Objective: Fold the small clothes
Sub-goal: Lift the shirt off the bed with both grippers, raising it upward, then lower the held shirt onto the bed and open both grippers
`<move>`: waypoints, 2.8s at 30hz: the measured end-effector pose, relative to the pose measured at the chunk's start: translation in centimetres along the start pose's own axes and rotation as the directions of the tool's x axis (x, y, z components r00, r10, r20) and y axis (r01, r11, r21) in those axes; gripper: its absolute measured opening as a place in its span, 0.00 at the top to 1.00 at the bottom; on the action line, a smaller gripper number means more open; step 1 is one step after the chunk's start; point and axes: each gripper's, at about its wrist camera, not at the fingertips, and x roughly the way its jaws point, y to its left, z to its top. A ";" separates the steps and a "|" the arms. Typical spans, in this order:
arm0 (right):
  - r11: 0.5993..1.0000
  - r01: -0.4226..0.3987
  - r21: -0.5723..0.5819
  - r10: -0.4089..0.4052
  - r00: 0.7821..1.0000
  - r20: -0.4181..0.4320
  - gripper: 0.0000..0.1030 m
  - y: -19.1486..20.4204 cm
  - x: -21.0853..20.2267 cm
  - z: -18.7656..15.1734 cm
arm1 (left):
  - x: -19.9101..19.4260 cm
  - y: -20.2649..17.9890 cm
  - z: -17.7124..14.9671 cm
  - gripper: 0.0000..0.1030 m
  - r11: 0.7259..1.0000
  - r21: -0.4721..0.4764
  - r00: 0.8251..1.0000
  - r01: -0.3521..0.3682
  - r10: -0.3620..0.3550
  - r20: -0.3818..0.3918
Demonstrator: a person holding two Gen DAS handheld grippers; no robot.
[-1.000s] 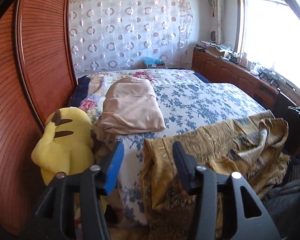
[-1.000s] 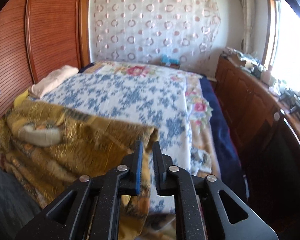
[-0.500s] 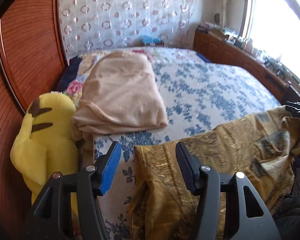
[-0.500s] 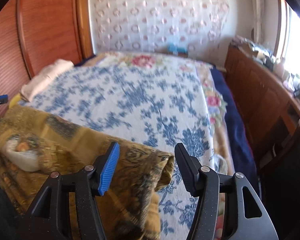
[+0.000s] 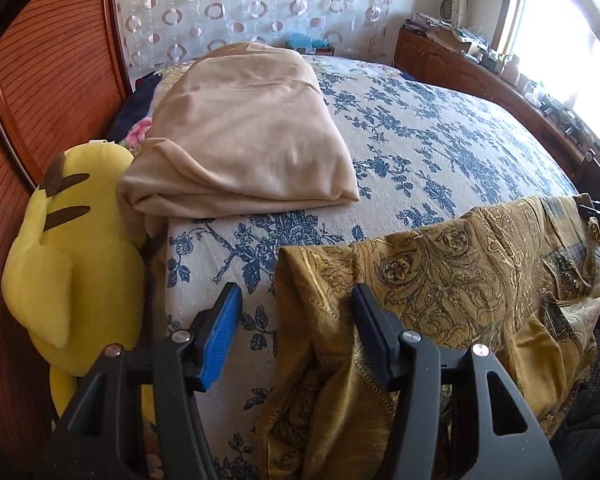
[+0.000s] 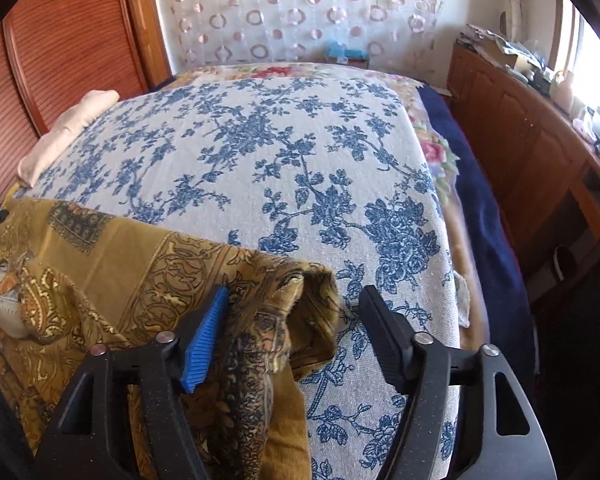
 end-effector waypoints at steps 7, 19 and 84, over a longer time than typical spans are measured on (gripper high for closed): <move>1.000 -0.010 -0.002 0.010 1.000 0.014 0.51 0.4 0.1 0.1 | -0.4 -1.6 -0.1 0.88 0.997 0.062 0.999 0.050 -0.049 -0.012; 0.988 -0.120 -0.099 0.139 0.967 0.211 0.95 3.5 -9.0 0.4 | -12.8 -4.1 0.7 0.98 0.988 0.071 0.943 0.137 -0.152 0.297; 0.989 0.077 0.124 -0.086 0.994 0.062 0.52 -0.6 6.0 11.5 | 0.8 -4.1 7.2 0.43 0.998 0.047 0.990 0.028 -0.035 0.138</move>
